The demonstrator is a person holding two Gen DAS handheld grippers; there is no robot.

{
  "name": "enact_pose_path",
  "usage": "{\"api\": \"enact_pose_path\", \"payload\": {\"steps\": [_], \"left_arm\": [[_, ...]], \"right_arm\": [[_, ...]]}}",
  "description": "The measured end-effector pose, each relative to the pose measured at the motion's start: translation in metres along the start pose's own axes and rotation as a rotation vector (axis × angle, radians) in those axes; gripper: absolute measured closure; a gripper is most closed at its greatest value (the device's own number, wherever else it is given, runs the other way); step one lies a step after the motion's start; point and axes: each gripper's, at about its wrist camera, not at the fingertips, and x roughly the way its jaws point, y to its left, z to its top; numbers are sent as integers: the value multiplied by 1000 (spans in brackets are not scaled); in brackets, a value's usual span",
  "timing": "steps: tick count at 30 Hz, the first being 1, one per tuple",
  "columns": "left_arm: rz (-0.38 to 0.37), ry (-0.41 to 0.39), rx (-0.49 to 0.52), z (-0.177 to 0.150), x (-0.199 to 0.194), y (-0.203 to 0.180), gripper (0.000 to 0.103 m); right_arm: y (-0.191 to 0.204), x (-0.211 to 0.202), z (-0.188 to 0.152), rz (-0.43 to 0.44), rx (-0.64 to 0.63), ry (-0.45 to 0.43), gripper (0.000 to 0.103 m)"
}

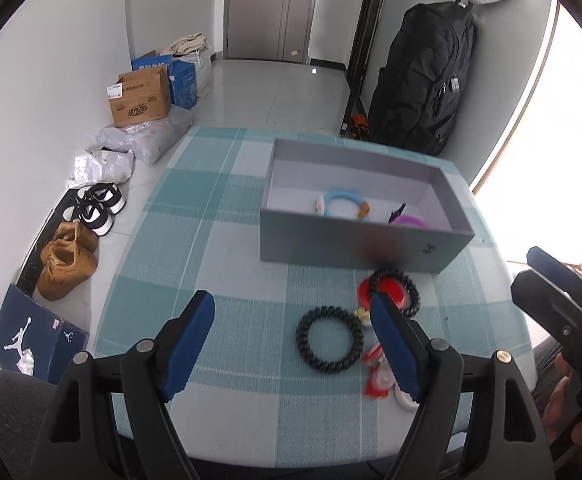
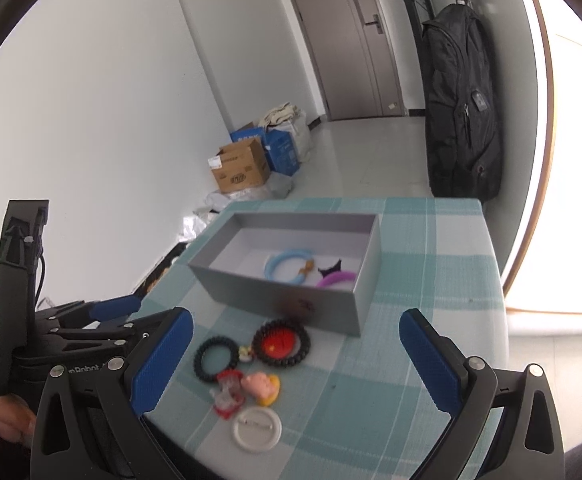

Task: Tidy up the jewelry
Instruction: 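Move the left tool back and grasp the black coil hair tie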

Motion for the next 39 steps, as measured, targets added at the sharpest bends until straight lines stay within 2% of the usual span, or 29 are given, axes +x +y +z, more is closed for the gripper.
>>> {"api": "enact_pose_path", "payload": {"steps": [4,9,16,19,23,33,39], "left_arm": [[-36,66,14,-9,8,-1,26],[-10,143,79,-20,19,-8,26],[28,195,122,-25,28,-11,26],[71,225,173,-27,35,-15,25],[76,212,188,-26,35,-14,25],[-12,245,220,-14,44,-19,25],[-31,233,233,-15,44,-23,25]], "right_arm": [[0,0,-4,-8,-1,10,0],[0,-1,-7,-12,-3,16,0],[-1,0,-8,-9,-2,26,0],[0,1,-8,-6,-7,29,0],[0,3,-9,-4,-6,34,0],[-3,3,-7,20,15,33,0],[-6,5,-7,28,26,39,0]]}}
